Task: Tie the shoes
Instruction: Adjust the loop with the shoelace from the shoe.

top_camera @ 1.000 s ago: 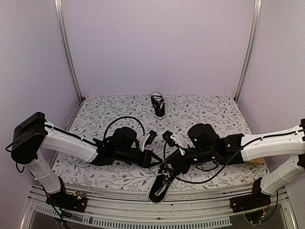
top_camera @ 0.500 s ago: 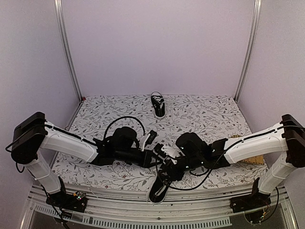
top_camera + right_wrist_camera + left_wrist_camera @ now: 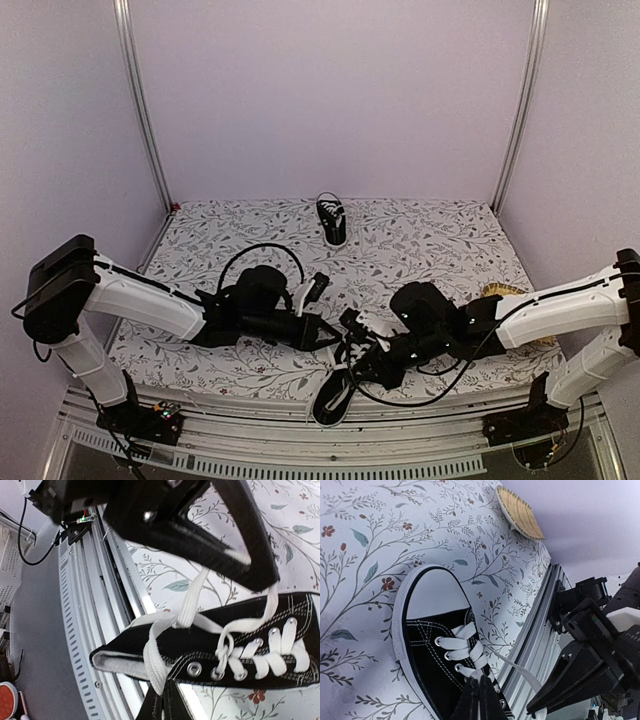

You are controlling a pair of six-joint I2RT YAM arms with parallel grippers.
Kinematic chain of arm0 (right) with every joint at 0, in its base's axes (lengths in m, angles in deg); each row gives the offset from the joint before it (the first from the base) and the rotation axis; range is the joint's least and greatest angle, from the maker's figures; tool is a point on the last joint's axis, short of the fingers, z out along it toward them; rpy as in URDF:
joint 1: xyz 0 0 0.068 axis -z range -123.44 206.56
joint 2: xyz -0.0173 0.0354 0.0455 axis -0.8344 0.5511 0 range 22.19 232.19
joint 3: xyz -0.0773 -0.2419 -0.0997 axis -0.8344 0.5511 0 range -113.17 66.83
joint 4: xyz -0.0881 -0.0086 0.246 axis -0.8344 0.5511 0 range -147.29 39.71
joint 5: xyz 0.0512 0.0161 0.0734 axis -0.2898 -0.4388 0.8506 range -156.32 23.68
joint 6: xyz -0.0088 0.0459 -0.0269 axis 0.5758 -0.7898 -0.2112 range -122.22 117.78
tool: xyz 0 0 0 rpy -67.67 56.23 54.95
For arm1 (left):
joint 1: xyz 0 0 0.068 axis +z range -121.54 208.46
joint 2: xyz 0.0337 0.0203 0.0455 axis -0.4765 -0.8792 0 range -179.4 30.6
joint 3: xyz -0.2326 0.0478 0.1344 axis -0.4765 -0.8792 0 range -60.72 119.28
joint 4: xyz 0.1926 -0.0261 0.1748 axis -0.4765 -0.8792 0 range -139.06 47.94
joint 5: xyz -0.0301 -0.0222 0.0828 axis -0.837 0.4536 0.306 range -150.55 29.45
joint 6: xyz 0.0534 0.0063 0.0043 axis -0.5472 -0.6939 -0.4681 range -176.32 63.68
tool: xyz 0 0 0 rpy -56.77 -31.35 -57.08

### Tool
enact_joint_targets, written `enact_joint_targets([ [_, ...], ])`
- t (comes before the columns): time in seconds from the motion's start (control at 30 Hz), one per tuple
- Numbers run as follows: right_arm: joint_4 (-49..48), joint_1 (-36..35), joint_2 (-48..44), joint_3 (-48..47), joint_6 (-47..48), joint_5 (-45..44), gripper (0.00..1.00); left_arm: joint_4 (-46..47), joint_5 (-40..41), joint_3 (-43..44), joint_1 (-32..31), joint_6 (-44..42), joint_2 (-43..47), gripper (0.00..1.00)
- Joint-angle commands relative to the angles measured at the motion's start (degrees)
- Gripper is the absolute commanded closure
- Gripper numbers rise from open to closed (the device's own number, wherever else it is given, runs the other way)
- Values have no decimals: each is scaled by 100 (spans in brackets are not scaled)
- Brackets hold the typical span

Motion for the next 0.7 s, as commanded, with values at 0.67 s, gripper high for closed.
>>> enact_joint_targets([
  [0.67, 1166, 832, -261, -22, -1349, 44, 98, 1000, -34, -826, -1307, -333, 399, 100],
])
